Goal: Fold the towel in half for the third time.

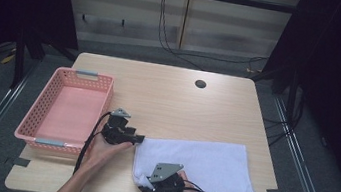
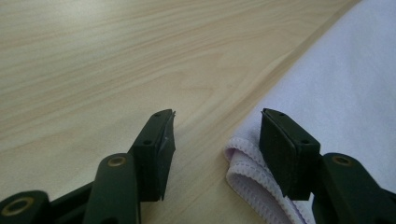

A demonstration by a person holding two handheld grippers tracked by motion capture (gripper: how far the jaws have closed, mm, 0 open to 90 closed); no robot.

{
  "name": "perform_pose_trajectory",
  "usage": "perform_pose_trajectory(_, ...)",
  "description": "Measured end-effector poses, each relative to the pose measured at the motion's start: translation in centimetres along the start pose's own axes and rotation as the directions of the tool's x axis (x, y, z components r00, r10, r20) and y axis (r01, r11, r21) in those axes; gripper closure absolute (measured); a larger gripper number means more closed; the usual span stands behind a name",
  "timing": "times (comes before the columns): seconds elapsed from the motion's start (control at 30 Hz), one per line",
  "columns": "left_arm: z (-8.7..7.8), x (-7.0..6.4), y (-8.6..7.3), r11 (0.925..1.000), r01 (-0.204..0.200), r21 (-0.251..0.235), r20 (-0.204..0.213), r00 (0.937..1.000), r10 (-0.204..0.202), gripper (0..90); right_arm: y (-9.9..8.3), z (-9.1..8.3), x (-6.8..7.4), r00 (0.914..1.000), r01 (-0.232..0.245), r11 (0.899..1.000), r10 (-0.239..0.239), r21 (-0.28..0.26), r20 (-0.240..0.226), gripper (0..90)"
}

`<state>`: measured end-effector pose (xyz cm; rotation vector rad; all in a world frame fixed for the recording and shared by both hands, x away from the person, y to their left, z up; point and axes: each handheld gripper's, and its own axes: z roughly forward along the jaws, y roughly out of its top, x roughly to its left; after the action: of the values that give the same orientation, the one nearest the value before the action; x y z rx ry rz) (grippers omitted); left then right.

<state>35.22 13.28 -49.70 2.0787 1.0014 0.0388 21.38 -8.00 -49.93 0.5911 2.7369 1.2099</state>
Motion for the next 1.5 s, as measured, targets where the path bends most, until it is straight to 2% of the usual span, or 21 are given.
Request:
perform_pose_trajectory(0.1, 0.2, 0.2, -0.1, 0.9999, 0.009, 0.012, 0.018, 0.9998, -0.010, 46.6, 0.1, 0.0, -0.1, 0.9999, -0.015, 1.000, 0.015, 0.011, 0.005, 74.3)
perform_pose_trajectory(0.17, 0.3, 0.2, -0.1, 0.9996, -0.008, 0.025, 0.036, 0.9993, 0.007, 51.8, 0.2, 0.0, -0.1, 0.9998, -0.020, 1.000, 0.019, 0.012, 0.011, 75.7)
perform_pose_trajectory(0.27, 0.4, 0.0, -0.1, 0.9992, -0.013, 0.038, 0.053, 0.9986, 0.011, 59.2, 0.4, -0.2, -0.3, 0.9984, -0.057, 0.998, 0.057, 0.014, -0.006, 78.4)
perform_pose_trajectory(0.3, 0.4, 0.0, -0.1, 0.9987, -0.021, 0.046, 0.072, 0.9972, 0.017, 64.4, 0.4, -0.2, -0.4, 0.9974, -0.071, 0.997, 0.071, 0.012, -0.012, 78.8)
perform_pose_trajectory(0.4, 0.5, -0.3, 0.0, 0.9989, -0.030, 0.035, 0.081, 0.9964, 0.027, 80.1, 0.6, -0.5, -0.5, 0.9973, -0.071, 0.997, 0.071, -0.003, -0.020, 79.5)
perform_pose_trajectory(0.47, 0.3, -0.3, 0.1, 0.9995, -0.024, 0.021, 0.090, 0.9957, 0.022, 84.2, 0.9, -0.9, -0.6, 0.9960, -0.086, 0.996, 0.085, -0.021, -0.028, 79.9)
perform_pose_trajectory(0.57, -0.2, 0.0, 0.3, 1.0000, 0.005, -0.006, 0.114, 0.9934, -0.004, 84.7, 1.4, -1.8, -1.0, 0.9944, -0.101, 0.993, 0.099, -0.061, -0.036, 80.2)
perform_pose_trajectory(0.7, -1.5, 0.3, 0.9, 0.9983, 0.026, -0.053, 0.143, 0.9896, -0.018, 84.8, 2.1, -3.1, -1.5, 0.9914, -0.128, 0.985, 0.123, -0.119, -0.043, 80.5)
perform_pose_trajectory(0.77, -2.0, 0.1, 1.3, 0.9981, 0.019, -0.059, 0.128, 0.9917, -0.011, 84.8, 2.4, -3.5, -1.6, 0.9913, -0.129, 0.982, 0.124, -0.136, -0.043, 80.5)
perform_pose_trajectory(0.83, -2.6, 0.1, 1.8, 0.9966, 0.026, -0.078, 0.138, 0.9904, -0.015, 84.9, 2.9, -3.8, -1.6, 0.9909, -0.131, 0.979, 0.125, -0.153, -0.050, 80.6)
perform_pose_trajectory(0.87, -2.9, 0.0, 2.1, 0.9957, 0.032, -0.087, 0.133, 0.9909, -0.020, 84.9, 3.2, -3.9, -1.6, 0.9915, -0.127, 0.979, 0.120, -0.161, -0.051, 80.6)
perform_pose_trajectory(0.93, -3.6, -0.4, 2.7, 0.9913, 0.064, -0.115, 0.147, 0.9880, -0.047, 85.0, 3.8, -4.3, -1.6, 0.9902, -0.135, 0.973, 0.126, -0.187, -0.060, 80.6)
perform_pose_trajectory(1.03, -4.3, -1.5, 4.0, 0.9930, 0.019, -0.116, 0.133, 0.9911, -0.004, 85.1, 4.4, -5.2, -1.5, 0.9910, -0.128, 0.967, 0.116, -0.221, -0.066, 80.6)
perform_pose_trajectory(1.17, -5.3, -1.7, 5.8, 0.9892, 0.018, -0.145, 0.142, 0.9898, 0.003, 85.1, 5.1, -6.6, -1.8, 0.9909, -0.131, 0.955, 0.118, -0.267, -0.065, 80.6)
perform_pose_trajectory(1.3, -6.6, -2.0, 7.6, 0.9850, 0.004, -0.172, 0.113, 0.9934, 0.016, 85.2, 6.3, -7.4, -2.0, 0.9914, -0.126, 0.944, 0.109, -0.306, -0.073, 80.7)
perform_pose_trajectory(1.43, -8.5, -2.0, 9.5, 0.9832, -0.011, -0.182, 0.082, 0.9963, 0.027, 85.3, 8.4, -8.0, -2.1, 0.9938, -0.104, 0.933, 0.084, -0.344, -0.072, 80.8)
perform_pose_trajectory(1.5, -9.5, -2.1, 10.1, 0.9779, -0.026, -0.207, 0.062, 0.9973, 0.039, 85.3, 9.5, -8.2, -2.1, 0.9948, -0.096, 0.923, 0.076, -0.372, -0.068, 80.9)
